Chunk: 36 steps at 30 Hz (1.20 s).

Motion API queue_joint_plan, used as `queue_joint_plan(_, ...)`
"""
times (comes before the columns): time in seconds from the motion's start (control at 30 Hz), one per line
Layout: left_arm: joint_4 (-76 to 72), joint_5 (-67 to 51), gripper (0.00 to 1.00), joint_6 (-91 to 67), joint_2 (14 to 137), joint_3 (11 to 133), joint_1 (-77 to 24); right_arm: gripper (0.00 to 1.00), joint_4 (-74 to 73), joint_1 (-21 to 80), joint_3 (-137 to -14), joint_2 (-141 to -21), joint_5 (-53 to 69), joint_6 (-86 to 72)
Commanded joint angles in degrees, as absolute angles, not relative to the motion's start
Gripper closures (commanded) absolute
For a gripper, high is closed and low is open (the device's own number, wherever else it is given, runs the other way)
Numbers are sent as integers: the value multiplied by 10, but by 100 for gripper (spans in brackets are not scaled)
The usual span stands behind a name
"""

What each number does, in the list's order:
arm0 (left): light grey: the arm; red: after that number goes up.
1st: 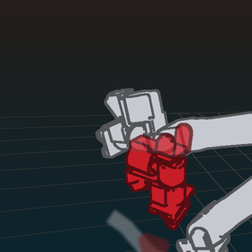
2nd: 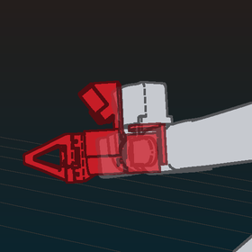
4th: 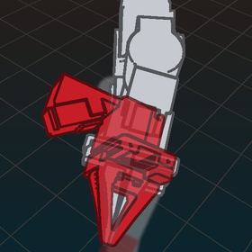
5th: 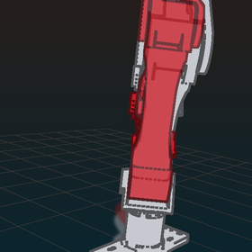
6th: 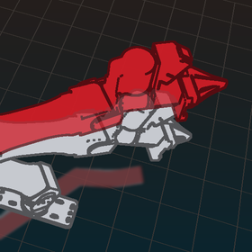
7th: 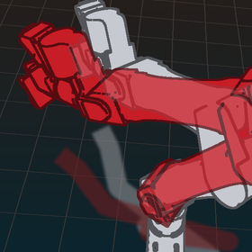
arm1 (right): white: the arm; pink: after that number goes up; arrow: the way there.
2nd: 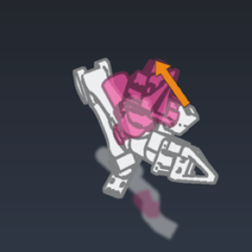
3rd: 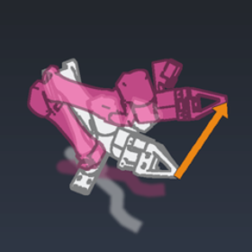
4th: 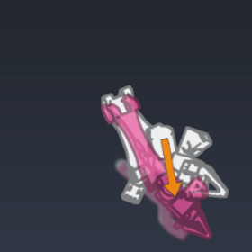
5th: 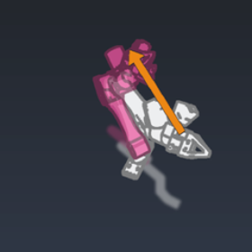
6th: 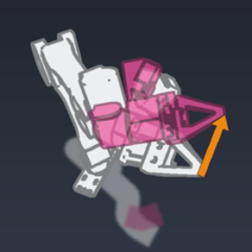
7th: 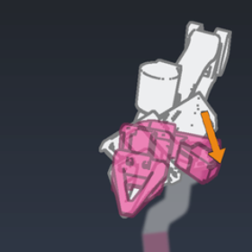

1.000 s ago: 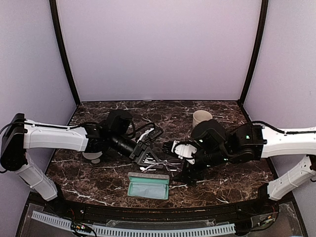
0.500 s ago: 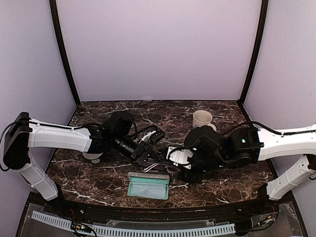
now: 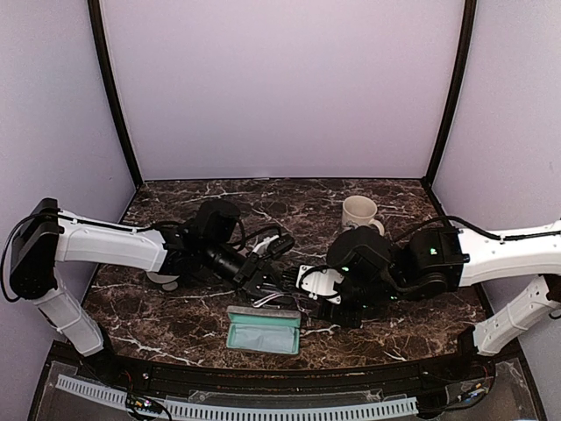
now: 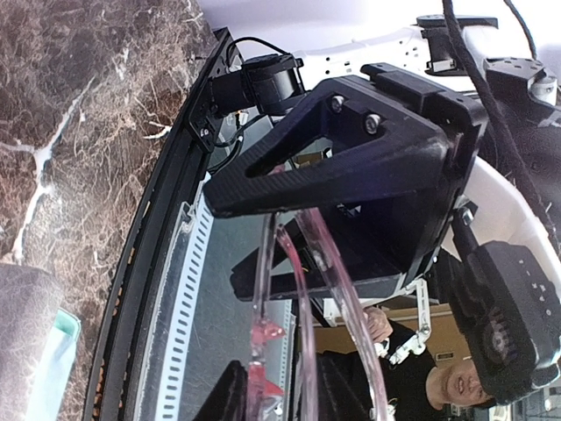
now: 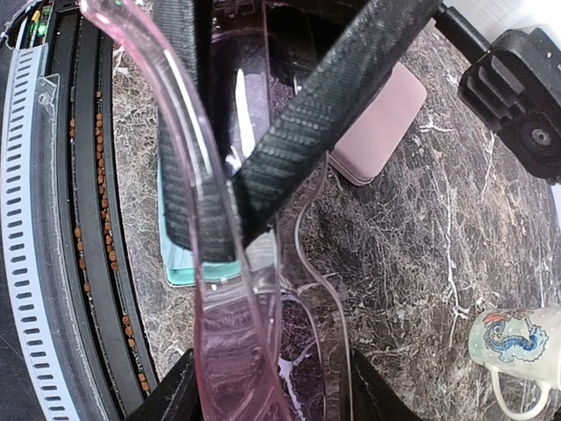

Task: Organize the sunglasses
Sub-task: Pass from the left arm to the right

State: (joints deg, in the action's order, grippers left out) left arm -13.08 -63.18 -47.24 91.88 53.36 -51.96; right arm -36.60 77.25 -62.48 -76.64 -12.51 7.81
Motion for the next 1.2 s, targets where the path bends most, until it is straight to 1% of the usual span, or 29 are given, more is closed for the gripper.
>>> queue_joint_plan(0.0, -139, -642, 68, -473, 922, 524, -519, 62, -350, 777, -635, -747, -128, 72)
queue_joint_plan(0.13, -141, -635, 54, -464, 920, 522, -519, 64, -346, 776, -622, -740, -126, 67)
queue_joint_plan(0.37, -136, -629, 37, -439, 915, 518, -516, 66, -345, 777, -602, -736, -115, 60)
queue_joint_plan(0.43, -116, -621, 34, -418, 910, 518, -513, 67, -348, 777, -599, -737, -115, 60)
queue_joint_plan(0.57, -36, -583, 30, -353, 891, 524, -494, 69, -346, 778, -587, -733, -119, 65)
queue_joint_plan(0.73, 75, -502, 29, -279, 847, 529, -459, 70, -340, 778, -583, -728, -123, 65)
queue_joint_plan(0.8, 96, -473, 29, -266, 825, 530, -449, 70, -336, 779, -582, -730, -124, 67)
queue_joint_plan(0.87, 80, -467, 28, -268, 802, 526, -447, 70, -330, 780, -583, -735, -123, 67)
queue_joint_plan(0.97, 7, -501, 25, -303, 776, 505, -447, 71, -323, 780, -587, -746, -123, 69)
queue_joint_plan(1.17, -24, -540, 22, -322, 789, 505, -457, 73, -309, 783, -595, -758, -120, 78)
